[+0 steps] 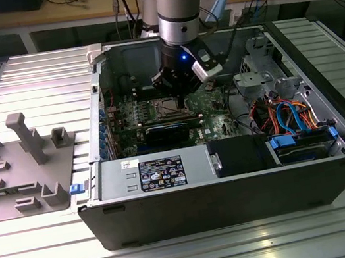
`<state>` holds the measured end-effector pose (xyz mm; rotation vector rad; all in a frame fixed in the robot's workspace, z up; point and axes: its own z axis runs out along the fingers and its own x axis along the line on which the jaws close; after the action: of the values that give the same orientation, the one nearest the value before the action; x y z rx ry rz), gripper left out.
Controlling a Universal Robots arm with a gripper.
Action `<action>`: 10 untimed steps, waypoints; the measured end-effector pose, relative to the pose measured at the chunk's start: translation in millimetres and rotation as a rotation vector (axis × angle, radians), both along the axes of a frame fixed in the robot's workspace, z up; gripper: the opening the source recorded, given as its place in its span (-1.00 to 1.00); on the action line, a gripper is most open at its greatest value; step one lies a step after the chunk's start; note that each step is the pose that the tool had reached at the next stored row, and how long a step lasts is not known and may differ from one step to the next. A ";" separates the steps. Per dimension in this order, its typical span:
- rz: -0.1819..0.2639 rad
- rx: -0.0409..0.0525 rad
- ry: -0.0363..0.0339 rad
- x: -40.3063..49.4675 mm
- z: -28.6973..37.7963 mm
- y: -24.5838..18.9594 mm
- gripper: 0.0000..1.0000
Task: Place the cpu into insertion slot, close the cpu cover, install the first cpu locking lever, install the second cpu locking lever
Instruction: 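Install the second cpu locking lever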
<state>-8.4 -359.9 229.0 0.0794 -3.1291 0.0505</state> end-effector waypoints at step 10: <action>0.000 0.0508 0.0000 -1.8 -0.2 -24.9 -0.79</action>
<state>-10.3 -384.8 228.7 0.0796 -3.1306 -0.0289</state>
